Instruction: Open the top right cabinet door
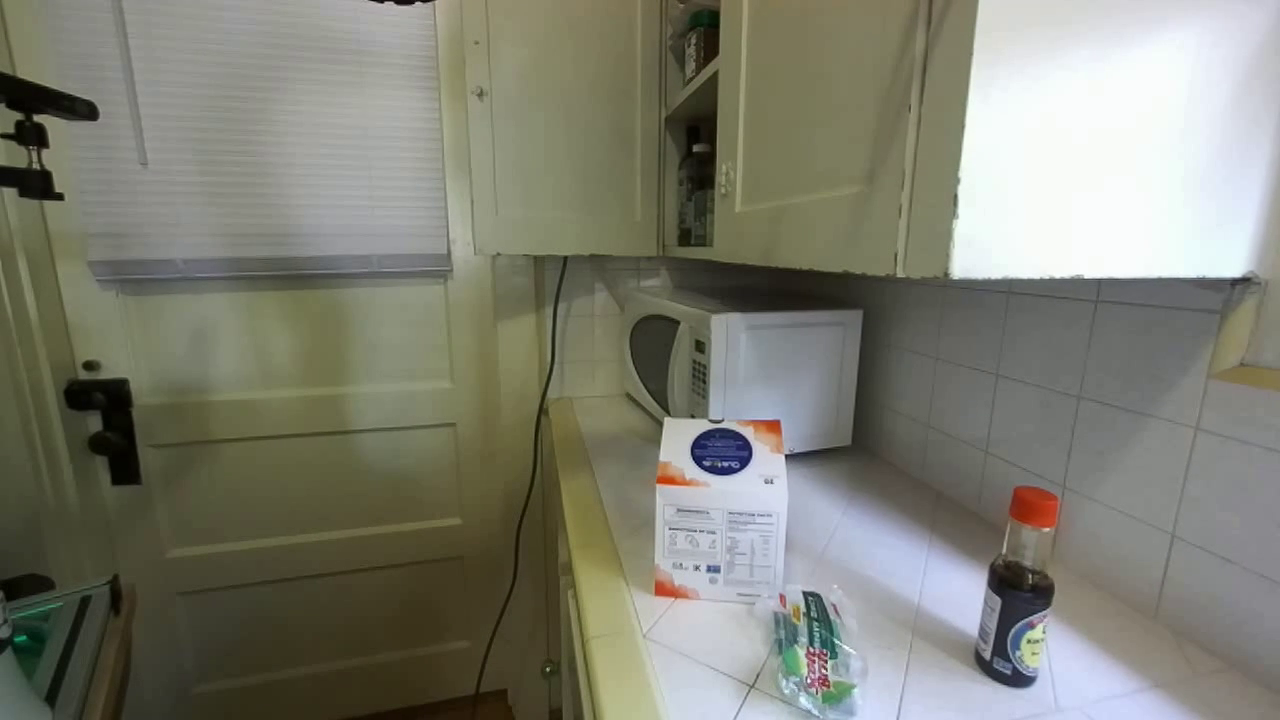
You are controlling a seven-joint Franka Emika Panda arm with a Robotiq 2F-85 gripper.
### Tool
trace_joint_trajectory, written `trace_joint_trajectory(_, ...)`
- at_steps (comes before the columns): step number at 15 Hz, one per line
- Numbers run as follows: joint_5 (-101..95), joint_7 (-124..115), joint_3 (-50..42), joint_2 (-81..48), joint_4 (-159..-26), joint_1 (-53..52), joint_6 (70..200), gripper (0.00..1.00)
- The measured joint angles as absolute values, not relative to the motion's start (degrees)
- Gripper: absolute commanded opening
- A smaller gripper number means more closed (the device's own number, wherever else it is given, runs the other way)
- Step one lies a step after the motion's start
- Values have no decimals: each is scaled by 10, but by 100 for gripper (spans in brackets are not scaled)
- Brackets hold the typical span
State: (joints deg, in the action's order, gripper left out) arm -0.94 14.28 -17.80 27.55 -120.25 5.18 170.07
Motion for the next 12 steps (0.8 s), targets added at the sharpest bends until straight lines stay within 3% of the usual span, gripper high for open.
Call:
trace_joint_trajectory(6, -26, 116, -136, 273, -1206, 135, 1804, 100)
trace_joint_trajectory(12, -26, 114, -146, 255, -1202, 148, 1814, 100)
